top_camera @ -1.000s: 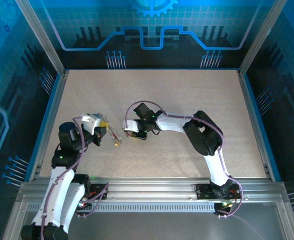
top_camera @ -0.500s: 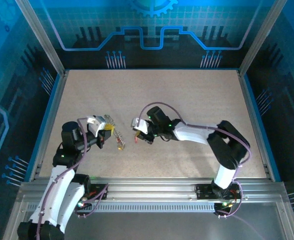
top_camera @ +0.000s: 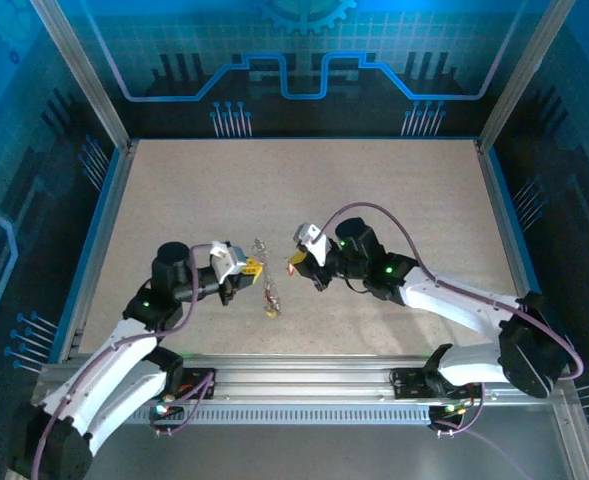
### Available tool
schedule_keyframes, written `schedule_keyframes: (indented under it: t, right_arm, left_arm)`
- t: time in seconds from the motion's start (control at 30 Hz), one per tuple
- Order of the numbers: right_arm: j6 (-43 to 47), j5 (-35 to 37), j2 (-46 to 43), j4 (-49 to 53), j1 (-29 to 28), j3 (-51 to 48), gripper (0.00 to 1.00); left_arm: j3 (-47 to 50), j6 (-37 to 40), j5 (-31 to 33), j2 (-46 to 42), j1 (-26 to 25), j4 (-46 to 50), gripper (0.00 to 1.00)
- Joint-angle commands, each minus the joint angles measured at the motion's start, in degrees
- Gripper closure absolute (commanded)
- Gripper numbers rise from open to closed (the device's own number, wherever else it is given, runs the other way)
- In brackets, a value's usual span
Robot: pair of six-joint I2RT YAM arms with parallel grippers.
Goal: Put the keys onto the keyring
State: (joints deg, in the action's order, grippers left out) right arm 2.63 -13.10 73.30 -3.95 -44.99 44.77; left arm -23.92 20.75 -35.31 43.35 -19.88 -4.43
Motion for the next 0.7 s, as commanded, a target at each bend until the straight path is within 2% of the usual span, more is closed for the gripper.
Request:
schedule_keyframes:
  t: [0.0, 0.23, 0.67]
  right_arm:
    - [-2.5, 0.2, -3.8, 0.4, -0.7, -1.9, 1.0]
    - [-1.2, 0.6, -6.3, 0.9, -2.7, -3.5, 1.0]
    - [-0.9, 3.7, -4.6, 1.3, -4.8, -2.8, 1.0]
  left_arm:
    - [-2.9, 6.4, 1.9, 3.3, -2.7, -3.5, 1.0]
    - [-3.3, 7.9, 4.9, 9.0, -7.2, -9.9, 1.0]
    - [-2.5, 3.9, 5.4, 12.3, -7.8, -16.1, 1.0]
